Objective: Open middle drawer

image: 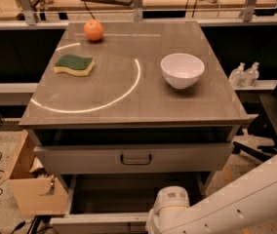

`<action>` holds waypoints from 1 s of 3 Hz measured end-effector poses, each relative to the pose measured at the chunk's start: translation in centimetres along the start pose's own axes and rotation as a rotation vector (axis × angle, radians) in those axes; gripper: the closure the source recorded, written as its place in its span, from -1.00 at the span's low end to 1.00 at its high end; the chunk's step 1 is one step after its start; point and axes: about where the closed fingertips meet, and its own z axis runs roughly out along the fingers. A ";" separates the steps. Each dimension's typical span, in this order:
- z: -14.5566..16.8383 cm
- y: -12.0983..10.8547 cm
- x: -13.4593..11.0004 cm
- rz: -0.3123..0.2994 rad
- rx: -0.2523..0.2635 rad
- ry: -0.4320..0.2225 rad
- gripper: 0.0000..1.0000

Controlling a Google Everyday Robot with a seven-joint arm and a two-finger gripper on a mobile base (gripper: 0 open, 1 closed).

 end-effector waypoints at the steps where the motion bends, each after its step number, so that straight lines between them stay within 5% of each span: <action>1: 0.0 0.0 0.0 0.000 0.000 0.000 1.00; 3: -3.5 -1.1 1.2 -0.027 -0.007 0.046 1.00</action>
Offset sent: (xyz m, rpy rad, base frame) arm 0.0818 -0.1120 0.2526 -0.2311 0.0229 0.1111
